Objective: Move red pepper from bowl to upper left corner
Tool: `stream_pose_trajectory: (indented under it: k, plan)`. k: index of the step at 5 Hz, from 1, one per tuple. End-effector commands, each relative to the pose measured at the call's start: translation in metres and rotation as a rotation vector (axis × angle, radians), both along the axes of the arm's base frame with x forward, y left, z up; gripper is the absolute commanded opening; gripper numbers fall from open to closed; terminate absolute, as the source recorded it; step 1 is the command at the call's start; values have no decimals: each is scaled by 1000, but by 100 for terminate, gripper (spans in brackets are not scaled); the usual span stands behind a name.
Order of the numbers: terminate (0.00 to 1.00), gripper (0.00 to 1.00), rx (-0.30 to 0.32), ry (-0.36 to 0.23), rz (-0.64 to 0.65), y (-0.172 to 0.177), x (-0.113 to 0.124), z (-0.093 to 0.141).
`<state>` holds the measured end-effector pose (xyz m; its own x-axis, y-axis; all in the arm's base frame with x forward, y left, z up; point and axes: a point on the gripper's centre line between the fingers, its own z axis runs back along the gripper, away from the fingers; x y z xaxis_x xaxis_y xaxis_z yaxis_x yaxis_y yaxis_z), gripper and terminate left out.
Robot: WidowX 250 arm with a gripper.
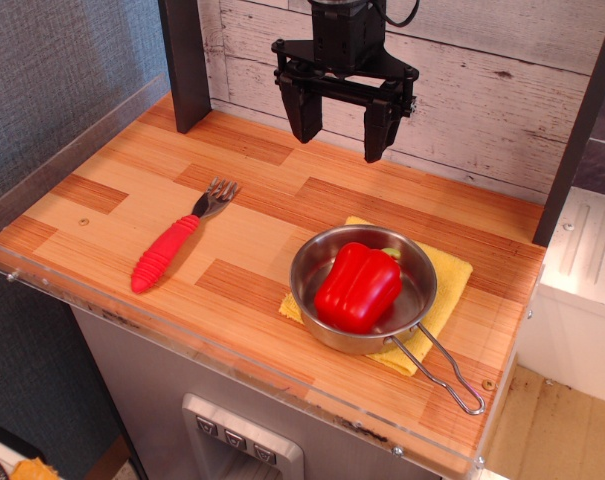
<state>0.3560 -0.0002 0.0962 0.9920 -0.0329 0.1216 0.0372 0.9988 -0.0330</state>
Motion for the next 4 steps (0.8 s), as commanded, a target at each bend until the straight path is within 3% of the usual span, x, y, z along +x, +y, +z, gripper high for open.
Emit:
stream_pose_trajectory:
  k: [1,2,4]
  plan:
    - [0,100,0,0,0,0,0,0]
    - [0,100,49,2,-6,-11,-25,2]
    - [0,100,33,-22,-14,-26,-61,9]
